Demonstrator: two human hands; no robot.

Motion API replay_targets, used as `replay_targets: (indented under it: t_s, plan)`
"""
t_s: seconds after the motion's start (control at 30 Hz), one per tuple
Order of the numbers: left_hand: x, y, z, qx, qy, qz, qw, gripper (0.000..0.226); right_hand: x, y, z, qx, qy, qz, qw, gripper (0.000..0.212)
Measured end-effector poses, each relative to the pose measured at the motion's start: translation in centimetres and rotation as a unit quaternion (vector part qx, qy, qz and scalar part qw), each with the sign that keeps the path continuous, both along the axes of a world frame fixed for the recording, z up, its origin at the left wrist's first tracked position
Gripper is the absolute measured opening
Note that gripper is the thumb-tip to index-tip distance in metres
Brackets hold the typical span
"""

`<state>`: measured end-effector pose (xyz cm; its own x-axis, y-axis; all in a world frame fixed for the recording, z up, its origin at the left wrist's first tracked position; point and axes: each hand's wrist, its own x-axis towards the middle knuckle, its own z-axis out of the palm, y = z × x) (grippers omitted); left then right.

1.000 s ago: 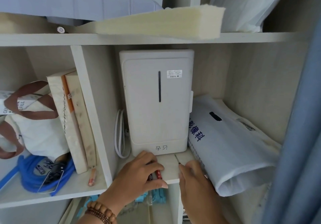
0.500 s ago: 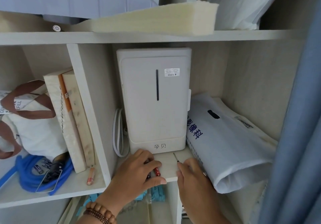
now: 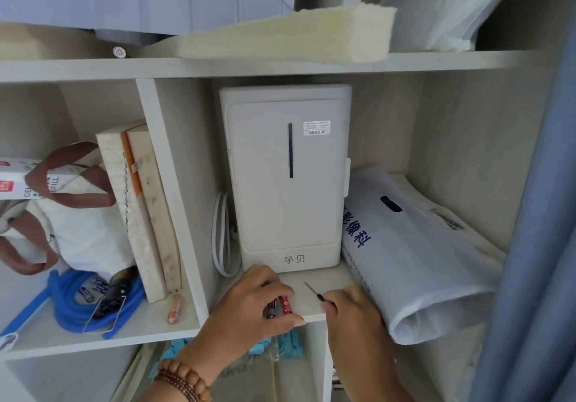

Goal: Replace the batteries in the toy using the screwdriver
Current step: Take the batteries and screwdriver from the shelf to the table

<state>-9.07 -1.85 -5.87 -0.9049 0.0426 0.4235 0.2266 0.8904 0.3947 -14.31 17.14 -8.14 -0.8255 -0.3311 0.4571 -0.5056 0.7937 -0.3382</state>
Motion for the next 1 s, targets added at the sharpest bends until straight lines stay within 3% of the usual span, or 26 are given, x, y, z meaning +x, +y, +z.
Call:
replay_targets:
  t_s: [0.17,0.23,0.33,0.37,0.5,0.63,0.9,1.0]
  plan:
    - [2.2,0.2,0.7,0.023,0.028,0.007,0.999,0.051,1.4,0.1,0.4,0.023,-0.030,0.014,0.999,0.059]
    - [3.5,0.3,1.2,0.009,0.049,0.012,0.999,0.048,2.2,0.1,1.3,0.004,-0.057,0.031,0.998,0.044]
    - [6.0,0.1,2.3,-0.010,0.089,0.036,0.995,0.047,3.1,0.0,2.5,-0.048,-0.040,0.078,0.995,0.006]
    - [7.1,-0.1,2.6,-0.016,0.096,0.049,0.994,0.046,3.4,0.0,2.7,-0.062,-0.048,0.111,0.991,0.003]
    - [12.1,-1.5,3.5,-0.036,0.094,0.109,0.989,0.045,5.0,-1.8,3.1,-0.127,-0.107,0.199,0.966,0.013]
    - [18.5,-3.1,3.6,-0.048,0.077,0.200,0.975,0.046,8.4,-6.1,1.6,-0.164,-0.101,0.265,0.945,0.008]
    - [34.9,-7.1,4.0,-0.069,0.080,0.355,0.929,0.045,20.2,-16.7,2.5,-0.077,-0.076,0.432,0.895,0.022]
    - [42.0,-9.2,3.7,-0.070,0.079,0.414,0.904,0.047,26.0,-21.4,2.8,-0.063,-0.055,0.483,0.871,0.011]
